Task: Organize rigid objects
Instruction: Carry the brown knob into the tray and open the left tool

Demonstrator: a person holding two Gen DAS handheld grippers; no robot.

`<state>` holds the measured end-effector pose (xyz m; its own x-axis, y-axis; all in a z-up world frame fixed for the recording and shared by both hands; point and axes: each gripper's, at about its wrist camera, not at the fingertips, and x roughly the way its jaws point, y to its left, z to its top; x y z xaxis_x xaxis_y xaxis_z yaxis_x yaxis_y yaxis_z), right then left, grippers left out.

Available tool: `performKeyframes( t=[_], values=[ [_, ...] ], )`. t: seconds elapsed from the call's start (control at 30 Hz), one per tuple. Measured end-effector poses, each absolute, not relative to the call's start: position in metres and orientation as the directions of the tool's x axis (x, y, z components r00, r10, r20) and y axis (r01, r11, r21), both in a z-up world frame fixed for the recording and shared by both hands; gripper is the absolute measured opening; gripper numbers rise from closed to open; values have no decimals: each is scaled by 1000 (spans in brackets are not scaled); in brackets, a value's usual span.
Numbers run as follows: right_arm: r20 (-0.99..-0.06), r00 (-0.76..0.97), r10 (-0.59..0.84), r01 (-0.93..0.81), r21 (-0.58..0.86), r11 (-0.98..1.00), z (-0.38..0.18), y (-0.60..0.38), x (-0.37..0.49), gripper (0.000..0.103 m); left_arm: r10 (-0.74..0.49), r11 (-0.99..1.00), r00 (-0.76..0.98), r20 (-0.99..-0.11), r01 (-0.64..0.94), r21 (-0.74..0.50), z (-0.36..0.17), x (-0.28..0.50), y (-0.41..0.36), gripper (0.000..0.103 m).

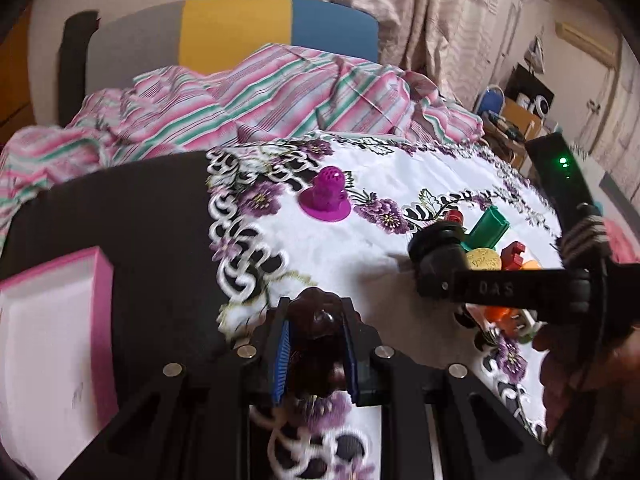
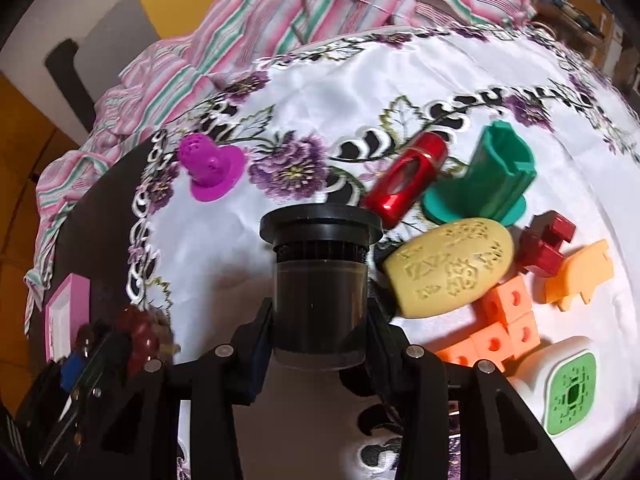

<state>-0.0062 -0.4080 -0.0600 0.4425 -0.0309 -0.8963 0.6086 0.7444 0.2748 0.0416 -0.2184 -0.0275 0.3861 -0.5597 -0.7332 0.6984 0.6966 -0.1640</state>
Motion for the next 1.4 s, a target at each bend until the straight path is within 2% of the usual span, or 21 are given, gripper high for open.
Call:
performKeyframes(
  t=[0.33, 0.67, 1.1, 1.4],
  values=[
    [-886, 459, -58, 499, 204, 842, -52, -379, 7, 43, -600, 710, 421, -680, 671, -211, -4, 24, -164, 21],
    [-860, 506, -71, 433, 182, 883, -43, -364, 8, 43, -604, 751, 474, -641, 608, -257, 15, 40, -106, 21],
    [-844, 531, -74, 387, 164, 907, -38, -352, 11, 43, -455, 878, 551, -700, 409, -249, -12, 105, -24, 21],
    [-837, 542, -76, 391, 171, 904, -38, -354, 12, 43, -330, 934, 576, -748, 316, -168, -30, 166, -11, 21]
  ],
)
